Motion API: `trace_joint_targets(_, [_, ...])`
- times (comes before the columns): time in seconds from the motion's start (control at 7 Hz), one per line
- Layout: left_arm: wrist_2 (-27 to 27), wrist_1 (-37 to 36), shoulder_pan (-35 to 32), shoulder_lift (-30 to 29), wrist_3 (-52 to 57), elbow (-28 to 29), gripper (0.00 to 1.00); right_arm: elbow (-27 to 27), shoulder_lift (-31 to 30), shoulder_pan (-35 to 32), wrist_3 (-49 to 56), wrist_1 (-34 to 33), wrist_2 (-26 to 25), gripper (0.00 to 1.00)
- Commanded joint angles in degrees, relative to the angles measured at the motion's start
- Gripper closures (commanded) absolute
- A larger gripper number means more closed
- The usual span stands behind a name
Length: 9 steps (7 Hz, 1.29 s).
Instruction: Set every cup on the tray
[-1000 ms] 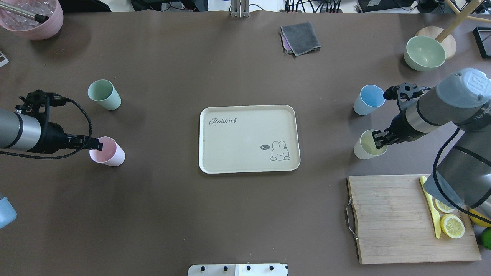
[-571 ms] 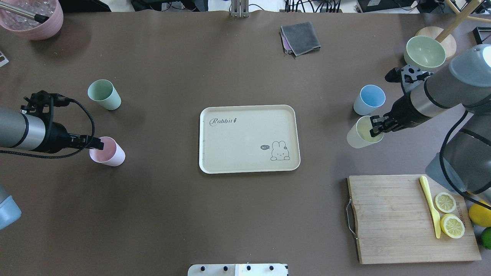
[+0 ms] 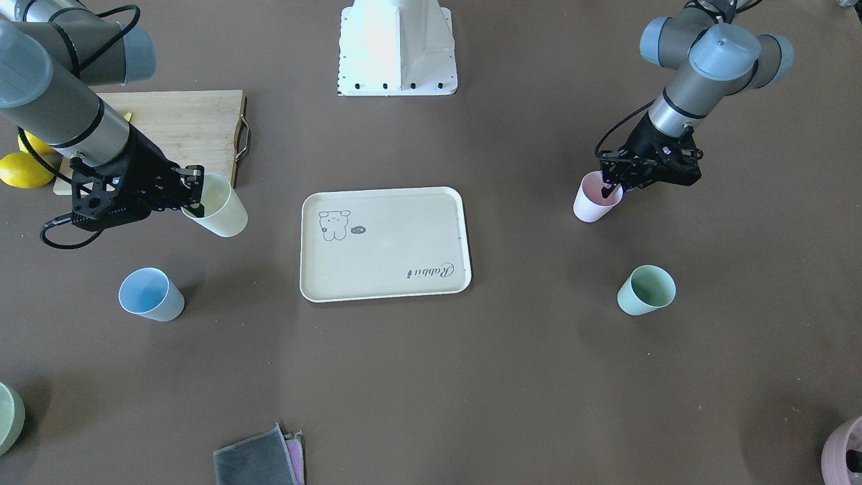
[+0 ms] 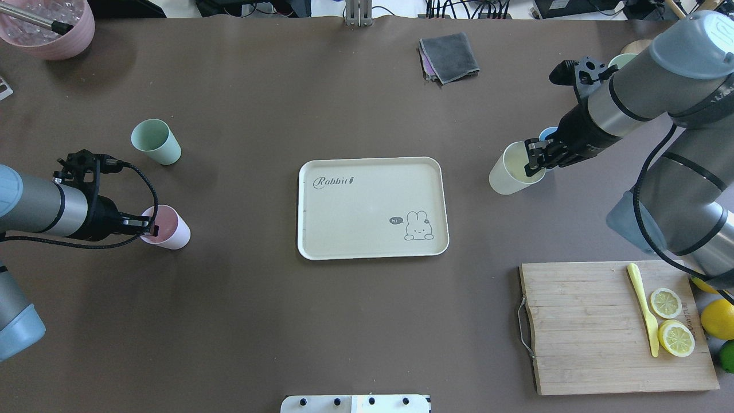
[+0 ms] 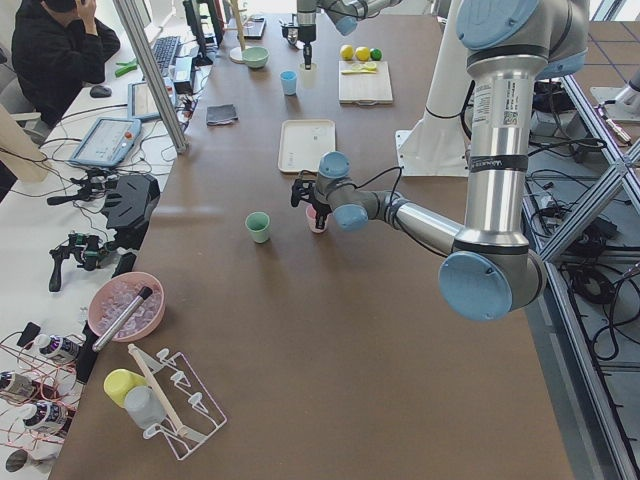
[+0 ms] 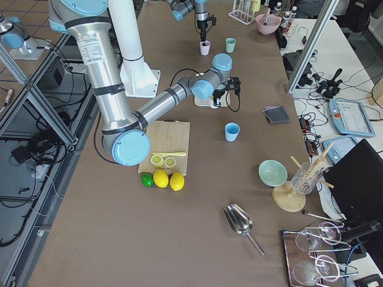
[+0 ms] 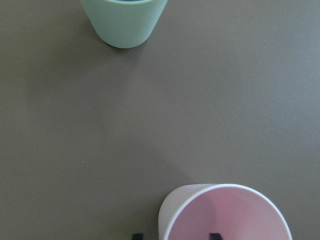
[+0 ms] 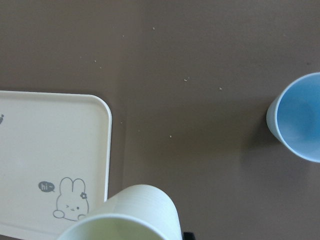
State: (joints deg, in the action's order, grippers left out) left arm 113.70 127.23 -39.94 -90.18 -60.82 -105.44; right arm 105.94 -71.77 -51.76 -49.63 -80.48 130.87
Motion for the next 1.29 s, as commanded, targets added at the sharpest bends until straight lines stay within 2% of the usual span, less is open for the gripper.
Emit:
trace_joint_targets(0.0, [3.9, 0.0, -2.0, -0.3, -0.3, -0.4, 1.00, -3.2, 5.2, 1.8, -1.3, -1.3, -1.4, 1.00])
trace_joint_targets(0.14, [6.9, -2.9, -4.9, -2.4, -0.4, -0.5, 1.00, -3.7, 6.4, 4.1, -3.4, -1.2, -3.0, 1.00])
trace_joint_targets(0.43, [6.7, -19.0, -5.7, -15.6, -1.6, -1.4, 1.00, -4.4, 8.5, 9.1, -8.4, -1.1, -7.1, 1.00])
trace_joint_targets(0.57, [6.6, -23.0, -5.2, -20.9, -5.4, -0.7, 1.00, -5.7, 10.4, 12.2, -11.2, -1.0, -10.2, 1.00])
trace_joint_targets(0.86, [6.1, -24.0, -3.1, -24.7, -9.1, 0.1, 1.00, -10.9, 13.0, 14.5, -11.7, -0.5, -12.7, 1.00])
trace_joint_targets(1.14, [2.3, -24.2, 0.9, -28.4, -14.0, 1.0, 1.00, -13.6, 14.5, 14.9, -11.7, -0.4, -12.9, 1.00])
